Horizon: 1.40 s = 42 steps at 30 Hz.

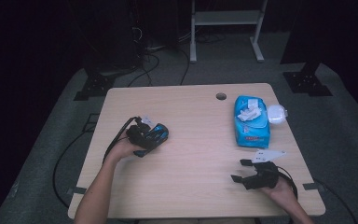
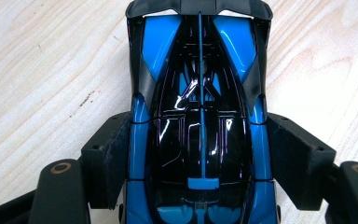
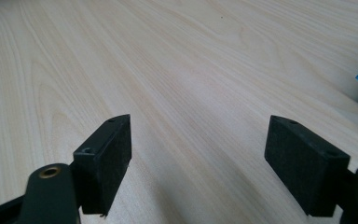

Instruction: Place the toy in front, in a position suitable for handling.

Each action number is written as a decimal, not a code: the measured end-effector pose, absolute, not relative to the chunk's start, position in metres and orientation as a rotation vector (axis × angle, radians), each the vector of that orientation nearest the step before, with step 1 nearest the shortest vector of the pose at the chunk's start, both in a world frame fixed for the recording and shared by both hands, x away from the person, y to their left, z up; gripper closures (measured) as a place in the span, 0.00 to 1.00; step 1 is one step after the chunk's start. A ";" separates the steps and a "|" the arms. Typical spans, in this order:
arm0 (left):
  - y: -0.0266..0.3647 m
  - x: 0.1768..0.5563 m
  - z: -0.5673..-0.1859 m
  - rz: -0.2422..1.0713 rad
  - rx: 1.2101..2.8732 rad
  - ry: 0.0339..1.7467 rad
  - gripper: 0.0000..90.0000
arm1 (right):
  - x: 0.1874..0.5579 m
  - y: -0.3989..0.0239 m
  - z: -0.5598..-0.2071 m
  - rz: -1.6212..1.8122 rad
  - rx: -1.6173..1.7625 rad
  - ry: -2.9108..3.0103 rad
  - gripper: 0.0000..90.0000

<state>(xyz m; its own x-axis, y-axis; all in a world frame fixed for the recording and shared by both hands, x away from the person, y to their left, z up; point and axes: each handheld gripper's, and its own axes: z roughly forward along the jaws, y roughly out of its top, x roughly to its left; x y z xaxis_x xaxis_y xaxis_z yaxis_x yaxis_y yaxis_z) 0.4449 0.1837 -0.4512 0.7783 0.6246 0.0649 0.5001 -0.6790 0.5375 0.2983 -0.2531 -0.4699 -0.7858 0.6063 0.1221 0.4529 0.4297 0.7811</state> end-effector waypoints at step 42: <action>0.040 0.403 -0.435 0.236 2.458 0.460 0.30 | 0.298 -0.270 -0.463 1.315 0.987 2.407 0.24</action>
